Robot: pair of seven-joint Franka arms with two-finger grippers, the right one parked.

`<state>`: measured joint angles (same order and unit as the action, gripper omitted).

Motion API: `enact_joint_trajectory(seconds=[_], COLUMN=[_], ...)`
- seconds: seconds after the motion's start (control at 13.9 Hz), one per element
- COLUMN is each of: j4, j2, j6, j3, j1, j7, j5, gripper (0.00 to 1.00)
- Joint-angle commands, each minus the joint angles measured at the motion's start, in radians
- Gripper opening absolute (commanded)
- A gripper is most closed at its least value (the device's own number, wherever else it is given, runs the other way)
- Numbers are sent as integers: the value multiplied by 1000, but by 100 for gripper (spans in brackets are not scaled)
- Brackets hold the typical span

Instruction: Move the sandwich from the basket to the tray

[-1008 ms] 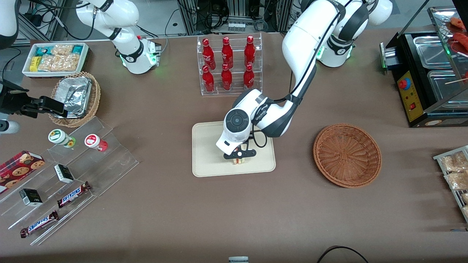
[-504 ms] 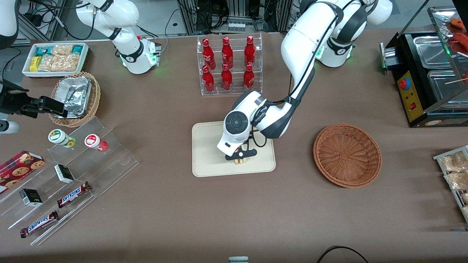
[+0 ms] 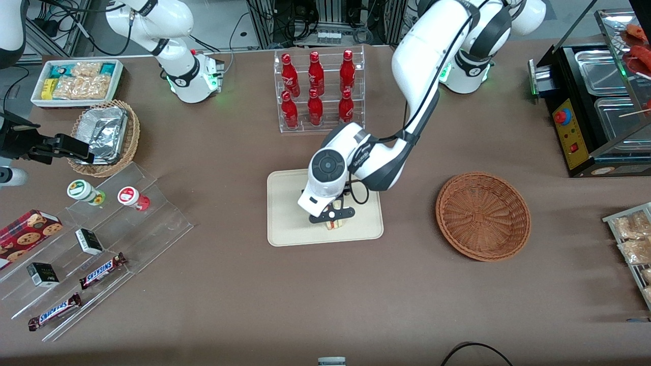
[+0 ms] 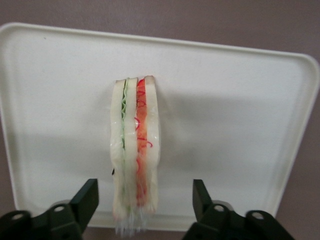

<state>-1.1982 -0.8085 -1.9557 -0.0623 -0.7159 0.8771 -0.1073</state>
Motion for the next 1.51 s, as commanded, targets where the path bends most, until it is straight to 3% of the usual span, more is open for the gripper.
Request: enact_joint_trajectory(seconds=[0.0,0.14,0.36,0.65,1.44], j4=[-9,-6,-36,-113,-346], j2=[89,118,187,277,548], j6=[64,89,164,239,288], j3=[12,13,15,15,15], j1=[6,39,87,226,495], j7=[13,4,-197,-292,-760], j5=[-3,0,55,104,106], gripper=[100,100,100,100,100])
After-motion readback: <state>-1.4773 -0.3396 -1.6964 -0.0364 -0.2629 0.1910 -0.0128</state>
